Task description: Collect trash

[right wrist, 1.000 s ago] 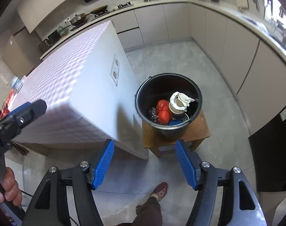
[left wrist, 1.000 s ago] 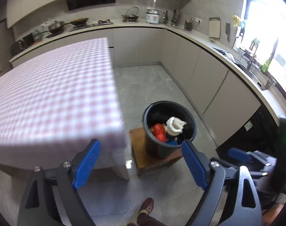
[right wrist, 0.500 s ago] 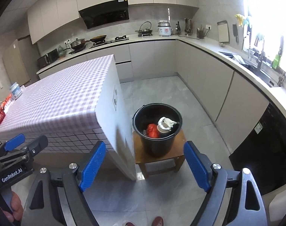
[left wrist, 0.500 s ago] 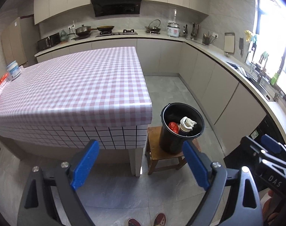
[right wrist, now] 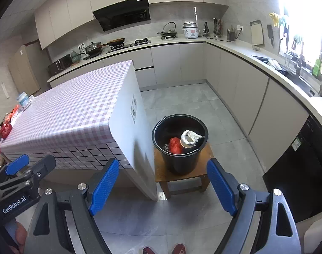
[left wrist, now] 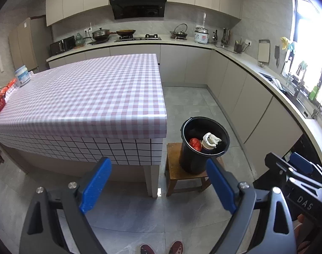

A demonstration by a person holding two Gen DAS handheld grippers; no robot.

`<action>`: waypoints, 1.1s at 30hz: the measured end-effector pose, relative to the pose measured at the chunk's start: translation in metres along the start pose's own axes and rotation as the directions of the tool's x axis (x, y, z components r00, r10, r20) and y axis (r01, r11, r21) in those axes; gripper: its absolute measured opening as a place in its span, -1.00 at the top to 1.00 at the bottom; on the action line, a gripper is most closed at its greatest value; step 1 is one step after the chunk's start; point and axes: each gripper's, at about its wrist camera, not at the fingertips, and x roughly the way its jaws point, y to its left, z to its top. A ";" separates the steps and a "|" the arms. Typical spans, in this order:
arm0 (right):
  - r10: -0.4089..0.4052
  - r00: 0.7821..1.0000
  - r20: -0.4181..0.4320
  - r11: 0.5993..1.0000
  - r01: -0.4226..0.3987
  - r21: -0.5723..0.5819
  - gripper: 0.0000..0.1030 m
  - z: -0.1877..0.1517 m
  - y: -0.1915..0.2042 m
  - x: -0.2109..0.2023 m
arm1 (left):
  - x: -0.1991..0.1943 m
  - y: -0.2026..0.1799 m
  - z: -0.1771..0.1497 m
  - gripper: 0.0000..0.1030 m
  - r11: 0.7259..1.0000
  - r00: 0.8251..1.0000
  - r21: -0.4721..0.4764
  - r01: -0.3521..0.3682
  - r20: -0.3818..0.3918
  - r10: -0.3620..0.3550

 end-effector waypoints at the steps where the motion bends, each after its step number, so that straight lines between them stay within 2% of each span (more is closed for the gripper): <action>1: 0.002 1.000 -0.002 1.000 -0.002 0.000 -0.68 0.000 -0.001 0.000 | 0.000 0.001 0.000 -0.80 1.000 1.000 -0.004 -0.002 -0.001 0.002; 13: 0.022 1.000 -0.003 1.000 -0.022 -0.007 -0.68 0.004 0.005 0.006 | -0.004 0.004 0.002 -0.80 1.000 1.000 -0.012 -0.018 0.008 0.018; 33: 0.018 1.000 -0.025 1.000 -0.018 -0.001 -0.68 0.005 0.007 0.021 | 0.003 0.006 0.008 -0.80 1.000 1.000 0.001 -0.001 -0.009 0.001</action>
